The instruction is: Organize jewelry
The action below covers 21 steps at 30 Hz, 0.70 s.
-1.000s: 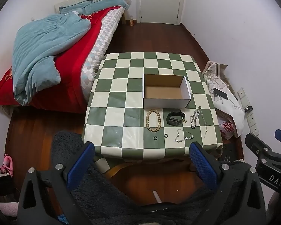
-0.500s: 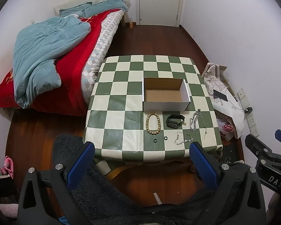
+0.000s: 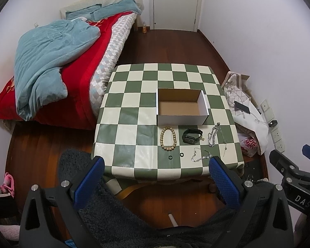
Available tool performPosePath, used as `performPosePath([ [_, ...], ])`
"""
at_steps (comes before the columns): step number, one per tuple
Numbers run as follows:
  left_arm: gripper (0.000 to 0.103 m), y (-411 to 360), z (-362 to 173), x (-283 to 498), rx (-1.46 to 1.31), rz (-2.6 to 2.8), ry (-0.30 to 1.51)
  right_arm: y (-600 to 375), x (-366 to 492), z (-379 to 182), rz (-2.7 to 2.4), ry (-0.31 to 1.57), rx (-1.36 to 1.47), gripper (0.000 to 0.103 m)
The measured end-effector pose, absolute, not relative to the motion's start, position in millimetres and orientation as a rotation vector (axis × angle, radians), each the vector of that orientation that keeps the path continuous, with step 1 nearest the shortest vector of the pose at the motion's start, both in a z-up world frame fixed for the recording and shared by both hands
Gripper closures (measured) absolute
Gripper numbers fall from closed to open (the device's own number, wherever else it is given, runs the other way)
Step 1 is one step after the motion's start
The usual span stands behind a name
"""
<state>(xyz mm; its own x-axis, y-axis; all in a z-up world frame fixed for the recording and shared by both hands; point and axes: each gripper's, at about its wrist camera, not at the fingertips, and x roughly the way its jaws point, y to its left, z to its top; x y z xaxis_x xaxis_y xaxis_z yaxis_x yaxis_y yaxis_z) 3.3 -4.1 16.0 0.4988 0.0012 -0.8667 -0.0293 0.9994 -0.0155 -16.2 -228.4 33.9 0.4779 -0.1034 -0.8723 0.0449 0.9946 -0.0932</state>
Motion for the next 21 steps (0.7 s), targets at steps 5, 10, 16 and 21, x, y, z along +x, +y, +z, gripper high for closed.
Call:
performPosePath([
  [5, 0.000, -4.5, 18.0, 5.0, -0.030, 0.018, 1.049, -228.1, -16.2, 34.4, -0.093, 1.066, -0.060, 0.000],
  [10, 0.000, -5.6, 18.6, 5.1, -0.032, 0.018, 1.048, -227.6, -16.2, 34.3, -0.091, 1.068, -0.060, 0.000],
  [16, 0.000, -6.0, 18.2, 4.6, -0.031, 0.016, 1.047, -227.9, -16.3, 36.8, -0.095, 1.065, -0.060, 0.000],
  [21, 0.000, -6.3, 18.0, 4.8, -0.031, 0.019, 1.046, -229.2, -15.4, 37.9, -0.095, 1.064, -0.058, 0.000],
])
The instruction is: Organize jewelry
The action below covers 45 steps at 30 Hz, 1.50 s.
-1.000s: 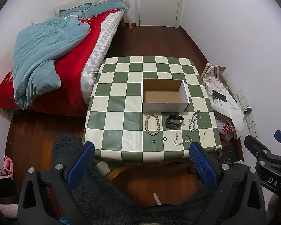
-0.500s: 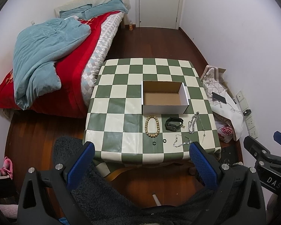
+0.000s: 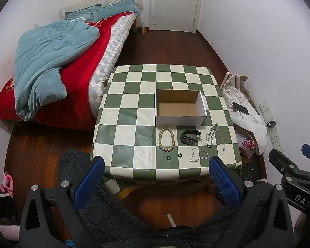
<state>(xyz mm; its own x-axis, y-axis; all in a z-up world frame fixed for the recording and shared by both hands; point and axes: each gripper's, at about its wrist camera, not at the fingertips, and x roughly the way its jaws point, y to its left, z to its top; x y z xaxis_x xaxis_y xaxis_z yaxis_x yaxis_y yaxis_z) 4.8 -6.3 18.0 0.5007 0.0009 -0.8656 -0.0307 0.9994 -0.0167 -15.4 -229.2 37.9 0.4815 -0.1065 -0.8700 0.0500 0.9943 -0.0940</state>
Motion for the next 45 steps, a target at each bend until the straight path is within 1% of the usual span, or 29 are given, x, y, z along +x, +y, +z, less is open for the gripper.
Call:
performPosePath([
  [39, 0.000, -10.0, 22.3, 5.7, -0.032, 0.020, 1.037, -229.4, -21.1, 50.5, -0.093, 1.046, -0.065, 0.000],
  [42, 0.000, -13.3, 20.5, 17.3, -0.019, 0.050, 1.023, -231.3, -19.1, 47.9, -0.106, 1.038, -0.064, 0.000],
  [45, 0.000, -13.1, 9.2, 35.1, -0.005, 0.082, 1.018, -237.0, -7.7, 33.3, -0.122, 1.053, -0.050, 0.000],
])
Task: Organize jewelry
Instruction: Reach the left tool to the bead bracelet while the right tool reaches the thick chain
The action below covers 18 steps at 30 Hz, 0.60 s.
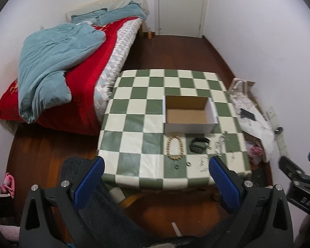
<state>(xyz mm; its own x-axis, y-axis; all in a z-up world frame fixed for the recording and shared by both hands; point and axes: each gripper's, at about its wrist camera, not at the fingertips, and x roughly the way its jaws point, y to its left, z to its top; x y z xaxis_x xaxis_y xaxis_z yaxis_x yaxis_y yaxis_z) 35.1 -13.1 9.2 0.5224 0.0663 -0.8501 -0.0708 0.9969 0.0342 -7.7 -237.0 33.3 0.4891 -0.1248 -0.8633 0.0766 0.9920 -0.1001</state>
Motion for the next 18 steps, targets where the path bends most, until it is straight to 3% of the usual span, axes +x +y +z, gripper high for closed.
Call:
performPosePath([
  [12, 0.000, 0.0, -129.1, 133.7, 0.087, 0.116, 1.184, -274.8, 91.9, -99.2, -0.197, 1.220, 0.062, 0.003],
  [18, 0.000, 3.7, -190.5, 155.9, 0.112, 0.106, 1.279, -279.5, 128.1, -179.9, -0.207, 1.342, 0.128, 0.024],
])
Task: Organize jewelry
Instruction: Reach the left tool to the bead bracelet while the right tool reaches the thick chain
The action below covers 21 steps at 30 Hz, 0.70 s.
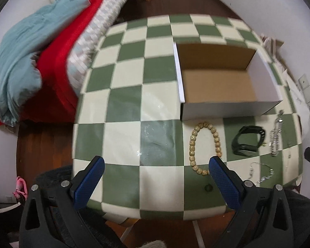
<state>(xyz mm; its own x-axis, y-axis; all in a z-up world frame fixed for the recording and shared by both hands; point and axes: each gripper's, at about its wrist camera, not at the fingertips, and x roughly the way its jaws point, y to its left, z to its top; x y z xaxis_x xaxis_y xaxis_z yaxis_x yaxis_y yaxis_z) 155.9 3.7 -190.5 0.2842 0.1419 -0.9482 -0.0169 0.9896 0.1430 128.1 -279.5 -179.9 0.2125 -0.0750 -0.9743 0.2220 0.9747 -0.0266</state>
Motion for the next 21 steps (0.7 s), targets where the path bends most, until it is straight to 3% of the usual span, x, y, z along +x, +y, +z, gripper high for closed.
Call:
performPosePath([
  [9, 0.002, 6.4, -249.4, 175.5, 0.119, 0.090, 1.369, -270.4, 153.4, -251.7, -0.227, 1.410, 0.158, 0.036],
  [12, 0.014, 5.3, -259.4, 176.9, 0.106, 0.064, 1.383, -260.0, 159.4, -260.7, -0.226, 1.410, 0.120, 0.036],
  [15, 0.017, 4.1, -265.4, 175.6, 0.092, 0.043, 1.394, -250.2, 162.8, -269.0, -0.218, 1.425, 0.088, 0.036],
  [21, 0.037, 0.4, -269.5, 171.1, 0.084, -0.006, 1.375, -242.6, 163.2, -277.1, -0.213, 1.430, 0.051, 0.042],
])
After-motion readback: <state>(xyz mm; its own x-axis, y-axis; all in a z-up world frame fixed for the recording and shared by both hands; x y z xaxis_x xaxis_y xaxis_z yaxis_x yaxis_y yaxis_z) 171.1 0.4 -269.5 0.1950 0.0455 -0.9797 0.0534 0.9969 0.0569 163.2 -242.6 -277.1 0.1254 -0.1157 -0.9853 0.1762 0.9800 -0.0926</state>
